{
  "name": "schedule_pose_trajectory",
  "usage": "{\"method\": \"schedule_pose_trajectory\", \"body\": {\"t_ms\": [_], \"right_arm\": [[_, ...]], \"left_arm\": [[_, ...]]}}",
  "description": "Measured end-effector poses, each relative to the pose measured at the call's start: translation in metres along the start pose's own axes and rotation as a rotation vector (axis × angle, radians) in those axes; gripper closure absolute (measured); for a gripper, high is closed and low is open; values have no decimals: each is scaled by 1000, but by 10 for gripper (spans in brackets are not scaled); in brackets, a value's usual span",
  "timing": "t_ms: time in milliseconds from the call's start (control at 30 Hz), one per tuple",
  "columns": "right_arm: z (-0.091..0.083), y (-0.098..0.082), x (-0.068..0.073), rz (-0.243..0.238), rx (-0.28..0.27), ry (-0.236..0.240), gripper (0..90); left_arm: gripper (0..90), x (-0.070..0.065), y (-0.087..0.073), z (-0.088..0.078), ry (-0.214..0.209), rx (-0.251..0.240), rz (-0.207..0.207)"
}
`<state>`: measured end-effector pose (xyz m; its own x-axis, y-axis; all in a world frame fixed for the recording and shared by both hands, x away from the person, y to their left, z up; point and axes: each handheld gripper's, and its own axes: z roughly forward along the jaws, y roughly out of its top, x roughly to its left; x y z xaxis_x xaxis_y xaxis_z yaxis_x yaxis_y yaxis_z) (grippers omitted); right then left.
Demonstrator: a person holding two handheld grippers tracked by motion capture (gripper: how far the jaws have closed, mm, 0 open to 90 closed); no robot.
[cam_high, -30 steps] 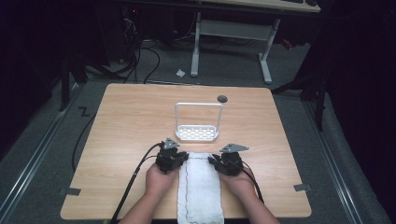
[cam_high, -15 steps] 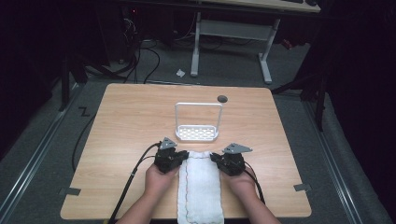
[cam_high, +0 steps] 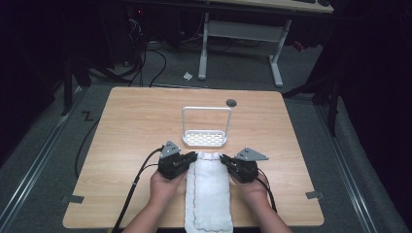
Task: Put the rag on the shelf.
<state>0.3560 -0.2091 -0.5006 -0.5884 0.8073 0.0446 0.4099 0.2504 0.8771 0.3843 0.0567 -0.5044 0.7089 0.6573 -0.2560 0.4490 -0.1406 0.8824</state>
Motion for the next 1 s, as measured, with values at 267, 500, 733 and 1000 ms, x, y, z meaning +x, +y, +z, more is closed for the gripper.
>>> {"method": "schedule_pose_trajectory", "body": {"t_ms": [267, 500, 733, 1000], "right_arm": [[-15, 26, 2, -19, -67, -11, 857], [-28, 63, 4, -50, -144, -14, 857], [-39, 90, 9, -79, -214, -12, 857], [-51, 119, 12, -87, -276, -16, 858]], "left_arm": [[819, -5, 29, -15, 3, -66, 29], [821, -7, 54, -31, 11, -119, 52], [822, -11, 88, -49, 27, -186, 107], [823, -16, 116, -68, 32, -265, 141]]}}
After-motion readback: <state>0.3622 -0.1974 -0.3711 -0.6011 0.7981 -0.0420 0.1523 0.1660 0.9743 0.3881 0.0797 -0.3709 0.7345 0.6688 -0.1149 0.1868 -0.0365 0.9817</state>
